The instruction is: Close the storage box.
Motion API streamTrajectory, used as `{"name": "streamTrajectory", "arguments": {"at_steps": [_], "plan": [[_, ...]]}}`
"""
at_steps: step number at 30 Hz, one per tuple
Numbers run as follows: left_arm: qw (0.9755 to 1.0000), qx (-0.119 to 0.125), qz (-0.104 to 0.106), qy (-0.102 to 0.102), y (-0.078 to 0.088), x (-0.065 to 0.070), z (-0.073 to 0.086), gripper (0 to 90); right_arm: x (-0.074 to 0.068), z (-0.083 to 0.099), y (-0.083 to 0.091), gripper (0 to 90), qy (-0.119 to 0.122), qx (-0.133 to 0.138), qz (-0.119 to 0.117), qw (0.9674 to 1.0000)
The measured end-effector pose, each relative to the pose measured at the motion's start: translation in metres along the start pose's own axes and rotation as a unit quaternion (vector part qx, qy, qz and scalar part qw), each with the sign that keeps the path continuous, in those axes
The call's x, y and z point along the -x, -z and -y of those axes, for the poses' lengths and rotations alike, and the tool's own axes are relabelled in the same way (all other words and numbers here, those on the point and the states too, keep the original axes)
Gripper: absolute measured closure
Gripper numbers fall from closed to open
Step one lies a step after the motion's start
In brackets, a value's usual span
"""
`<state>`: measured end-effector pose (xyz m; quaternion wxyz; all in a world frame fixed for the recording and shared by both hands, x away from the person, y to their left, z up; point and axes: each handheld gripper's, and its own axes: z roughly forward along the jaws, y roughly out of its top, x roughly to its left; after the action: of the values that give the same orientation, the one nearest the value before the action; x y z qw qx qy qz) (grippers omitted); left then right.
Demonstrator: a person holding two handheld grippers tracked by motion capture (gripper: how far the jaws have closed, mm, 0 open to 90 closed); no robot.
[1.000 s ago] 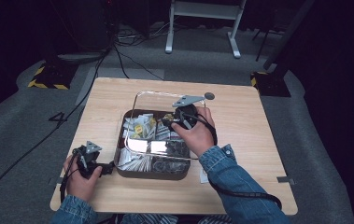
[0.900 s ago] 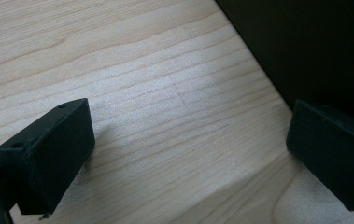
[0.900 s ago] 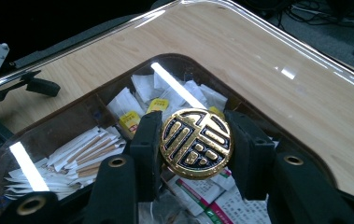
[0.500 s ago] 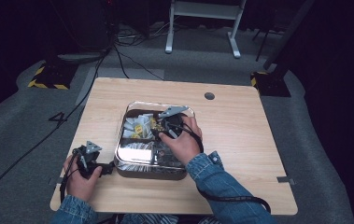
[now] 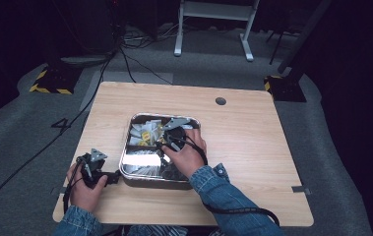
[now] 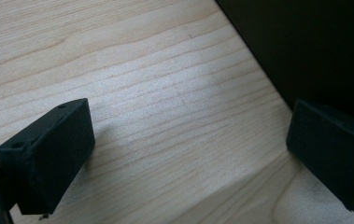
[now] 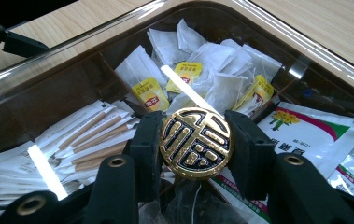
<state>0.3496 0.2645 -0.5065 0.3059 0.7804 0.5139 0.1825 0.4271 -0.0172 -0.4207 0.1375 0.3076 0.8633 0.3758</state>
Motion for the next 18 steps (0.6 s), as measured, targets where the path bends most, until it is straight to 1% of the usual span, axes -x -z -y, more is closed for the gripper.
{"name": "streamTrajectory", "arguments": {"at_steps": [3,11,13,18], "plan": [[1.0000,0.000,0.000,0.000,0.000,0.000,0.000,1.3,0.001,0.002,-0.003,59.0,-0.003,-0.001,0.002,1.0000],[1.0000,0.000,0.000,0.000,0.000,0.000,0.000,1.4,0.002,0.005,-0.010,58.9,0.001,-0.004,0.003,1.0000],[1.0000,0.000,0.000,0.000,0.000,0.000,0.000,1.4,0.003,0.006,-0.011,58.9,0.001,-0.003,-0.002,1.0000],[1.0000,0.000,0.000,0.000,0.000,0.000,0.000,1.4,0.003,0.008,-0.013,58.9,0.002,-0.002,-0.004,1.0000]]}}
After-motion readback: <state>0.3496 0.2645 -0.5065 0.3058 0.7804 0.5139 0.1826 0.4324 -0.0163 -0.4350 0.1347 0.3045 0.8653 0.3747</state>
